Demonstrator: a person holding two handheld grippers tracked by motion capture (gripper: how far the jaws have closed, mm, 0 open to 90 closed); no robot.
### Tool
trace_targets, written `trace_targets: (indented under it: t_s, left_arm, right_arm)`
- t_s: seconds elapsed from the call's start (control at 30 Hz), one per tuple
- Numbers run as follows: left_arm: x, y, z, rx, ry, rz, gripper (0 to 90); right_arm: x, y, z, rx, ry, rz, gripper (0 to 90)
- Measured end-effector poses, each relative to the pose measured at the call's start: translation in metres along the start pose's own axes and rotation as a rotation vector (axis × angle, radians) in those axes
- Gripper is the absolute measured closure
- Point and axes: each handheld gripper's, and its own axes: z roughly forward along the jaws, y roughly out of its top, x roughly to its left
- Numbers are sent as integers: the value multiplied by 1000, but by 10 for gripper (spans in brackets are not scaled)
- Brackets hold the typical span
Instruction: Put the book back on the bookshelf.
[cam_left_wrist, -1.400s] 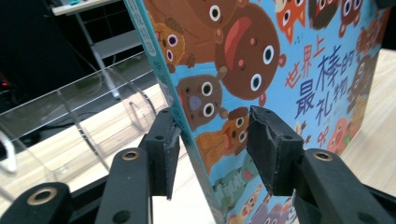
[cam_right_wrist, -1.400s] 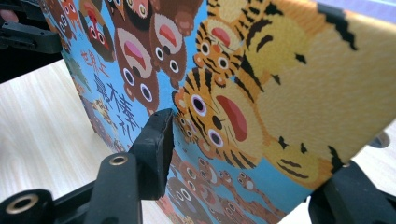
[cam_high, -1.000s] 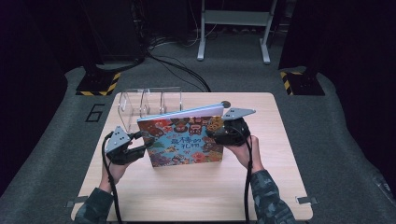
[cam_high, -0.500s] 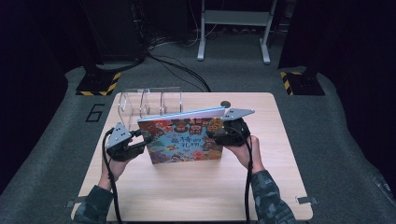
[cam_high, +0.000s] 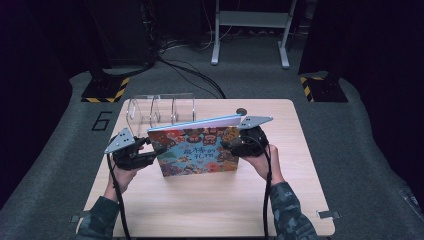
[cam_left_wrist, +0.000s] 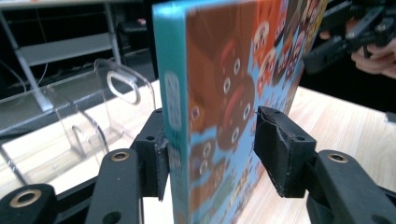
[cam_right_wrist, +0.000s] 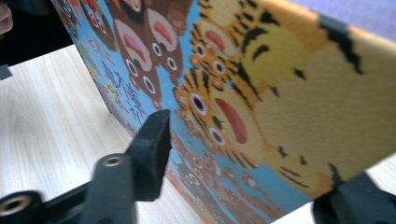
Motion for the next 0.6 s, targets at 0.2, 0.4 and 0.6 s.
trace_targets:
  t_s: [0.2,0.4,0.6]
  left_arm:
    - [1,7,1,-11,21,27,558]
    - [4,8,-2,8,-12,62,608]
    - [4,10,-2,32,-21,80,674]
  right_arm:
    - [1,0,-5,-1,-11,12,301]
    - [-9,-4,-17,-52,-39,50,259]
    - [-12,1,-15,-60,-75,94,295]
